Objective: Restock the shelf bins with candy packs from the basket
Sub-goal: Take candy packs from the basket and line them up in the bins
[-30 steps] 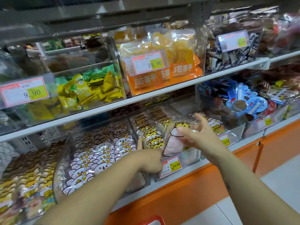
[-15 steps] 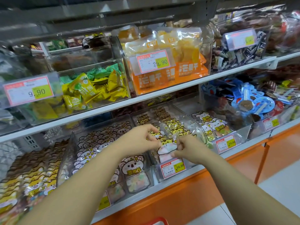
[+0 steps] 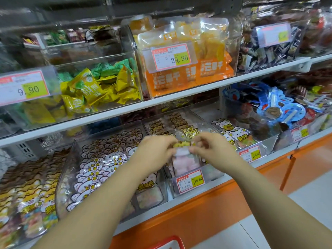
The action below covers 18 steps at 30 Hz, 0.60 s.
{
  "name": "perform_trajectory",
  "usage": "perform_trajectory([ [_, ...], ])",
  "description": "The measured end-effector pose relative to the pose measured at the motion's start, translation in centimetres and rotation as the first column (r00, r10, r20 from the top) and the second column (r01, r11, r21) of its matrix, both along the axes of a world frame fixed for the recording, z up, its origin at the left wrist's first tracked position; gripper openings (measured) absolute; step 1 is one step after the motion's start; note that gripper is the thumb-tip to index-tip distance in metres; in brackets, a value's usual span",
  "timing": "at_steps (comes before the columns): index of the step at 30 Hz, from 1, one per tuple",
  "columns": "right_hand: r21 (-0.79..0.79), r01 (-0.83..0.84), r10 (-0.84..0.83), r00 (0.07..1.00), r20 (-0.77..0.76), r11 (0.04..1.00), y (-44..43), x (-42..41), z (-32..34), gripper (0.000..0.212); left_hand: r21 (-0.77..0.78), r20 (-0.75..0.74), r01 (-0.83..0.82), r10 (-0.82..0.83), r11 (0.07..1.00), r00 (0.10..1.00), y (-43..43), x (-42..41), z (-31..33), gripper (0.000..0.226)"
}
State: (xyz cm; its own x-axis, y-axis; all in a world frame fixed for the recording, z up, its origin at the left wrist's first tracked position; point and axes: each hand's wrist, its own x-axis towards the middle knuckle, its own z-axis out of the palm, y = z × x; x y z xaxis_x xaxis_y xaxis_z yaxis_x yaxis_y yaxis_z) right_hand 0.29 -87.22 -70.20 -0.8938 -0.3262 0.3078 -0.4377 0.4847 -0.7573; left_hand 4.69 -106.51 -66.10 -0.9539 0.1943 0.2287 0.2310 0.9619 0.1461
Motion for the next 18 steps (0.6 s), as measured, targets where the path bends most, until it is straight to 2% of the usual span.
perform_trajectory([
  [2,-0.201,0.078,-0.093,0.993,-0.068,0.976,0.4,0.5,2.1,0.013,0.357,-0.229,-0.037,0.125,0.934,0.965,-0.4,0.8,1.6,0.019],
  [3,-0.301,0.118,-0.150,0.985,-0.088,0.946,0.5,0.7,3.1,0.014,0.470,-0.314,-0.033,0.202,0.882,0.928,-0.5,1.1,2.3,0.021],
  [4,-0.381,0.148,-0.197,0.976,-0.093,0.913,0.3,1.0,3.7,0.018,0.526,-0.334,-0.041,0.251,0.850,0.909,-0.2,1.4,2.7,0.022],
  [5,-0.428,0.167,-0.225,0.970,-0.088,0.888,0.0,1.4,4.1,0.021,0.551,-0.287,-0.057,0.254,0.832,0.924,0.2,1.7,2.7,0.023],
  [8,-0.423,0.168,-0.195,0.981,-0.021,0.891,-1.6,2.6,3.6,0.024,0.575,0.016,-0.090,0.100,0.813,0.995,1.8,2.1,1.7,0.032],
  [11,-0.503,0.067,0.009,0.989,0.147,0.862,-2.4,3.8,3.7,0.027,0.646,0.187,-0.054,-0.090,0.761,0.978,2.1,2.5,1.8,0.069],
  [13,-0.575,-0.017,0.197,0.947,0.253,0.818,-2.4,4.5,4.1,0.032,0.611,0.211,-0.013,-0.147,0.791,0.966,1.7,2.5,1.7,0.073],
  [15,-0.567,-0.073,0.279,0.916,0.287,0.821,-2.2,4.8,4.1,0.031,0.571,0.132,0.009,-0.103,0.821,0.986,1.4,2.4,1.0,0.058],
  [17,-0.507,-0.065,0.213,0.947,0.240,0.859,-1.8,4.6,4.0,0.016,0.642,0.042,-0.010,-0.022,0.767,0.999,0.8,1.6,0.2,0.045],
  [18,-0.441,-0.031,0.133,0.970,0.203,0.897,-1.4,4.2,3.7,0.019,0.702,0.044,-0.019,-0.017,0.712,0.999,0.6,1.4,-0.1,0.042],
])
